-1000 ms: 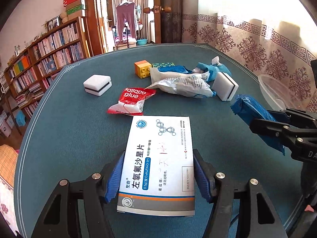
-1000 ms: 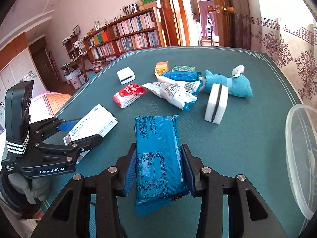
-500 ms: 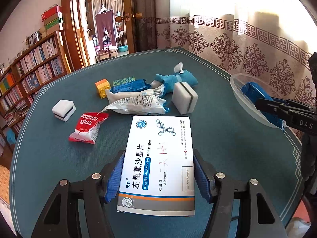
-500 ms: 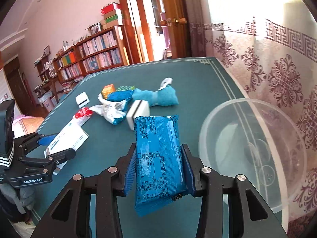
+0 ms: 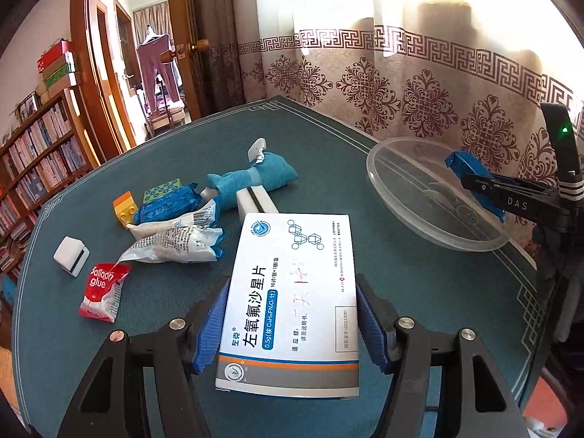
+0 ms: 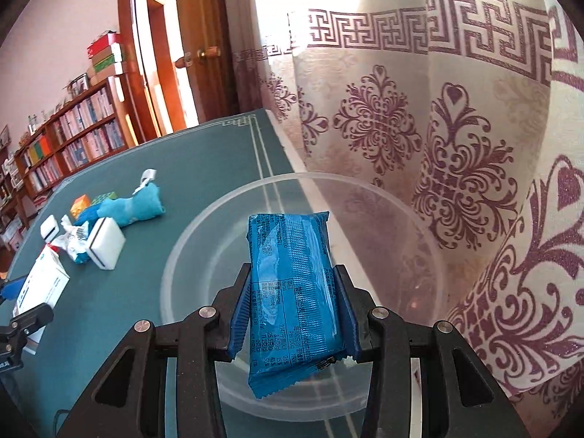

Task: Organize objects
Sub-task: 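Carry the blue pack to the clear bowl with the right gripper while the left carries the box, then lower the blue pack into the bowl and open the right gripper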

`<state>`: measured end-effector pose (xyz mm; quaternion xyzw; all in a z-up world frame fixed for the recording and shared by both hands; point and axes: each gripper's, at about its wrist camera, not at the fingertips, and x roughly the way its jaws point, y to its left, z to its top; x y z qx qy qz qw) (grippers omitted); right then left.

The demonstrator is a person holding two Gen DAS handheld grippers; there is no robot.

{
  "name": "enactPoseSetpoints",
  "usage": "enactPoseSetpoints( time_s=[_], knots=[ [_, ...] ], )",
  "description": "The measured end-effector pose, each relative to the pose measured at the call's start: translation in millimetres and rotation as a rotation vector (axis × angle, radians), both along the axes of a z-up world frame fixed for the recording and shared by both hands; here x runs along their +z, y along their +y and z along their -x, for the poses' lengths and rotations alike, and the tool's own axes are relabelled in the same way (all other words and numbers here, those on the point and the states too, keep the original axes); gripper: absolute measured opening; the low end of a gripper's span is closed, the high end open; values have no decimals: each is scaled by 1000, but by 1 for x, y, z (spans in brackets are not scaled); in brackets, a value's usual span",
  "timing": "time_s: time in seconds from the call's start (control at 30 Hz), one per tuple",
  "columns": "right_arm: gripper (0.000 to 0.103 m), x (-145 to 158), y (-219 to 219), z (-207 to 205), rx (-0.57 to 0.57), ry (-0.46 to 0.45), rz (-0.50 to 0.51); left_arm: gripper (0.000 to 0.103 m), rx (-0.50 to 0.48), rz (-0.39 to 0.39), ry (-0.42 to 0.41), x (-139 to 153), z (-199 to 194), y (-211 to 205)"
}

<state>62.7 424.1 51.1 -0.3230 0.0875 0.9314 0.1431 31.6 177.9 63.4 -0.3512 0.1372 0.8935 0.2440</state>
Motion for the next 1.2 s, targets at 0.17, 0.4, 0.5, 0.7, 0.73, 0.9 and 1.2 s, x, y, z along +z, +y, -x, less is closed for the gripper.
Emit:
enactPoseSetpoints(
  time_s=[0.17,0.4,0.5,0.7,0.73,0.9,1.2],
  knots=[
    [44,-7,11,2,-50,-15,-40,67,-38,-1,6,3,4,22],
    [44,-13,17,6,-81,-32,-54,67,-78,-10,15,8,8,46],
    [44,-13,19,5,-86,-28,-58,67,-91,-11,16,9,9,54],
    [44,-10,17,2,-80,-13,-55,67,-112,-11,12,9,11,65],
    [44,-10,16,1,-78,-11,-54,67,-117,-12,12,9,12,67],
    [44,-6,11,-2,-70,3,-61,67,-144,-22,5,9,20,82],
    [44,-4,3,-7,-52,21,-72,68,-232,-68,-9,10,40,116]
  ],
)
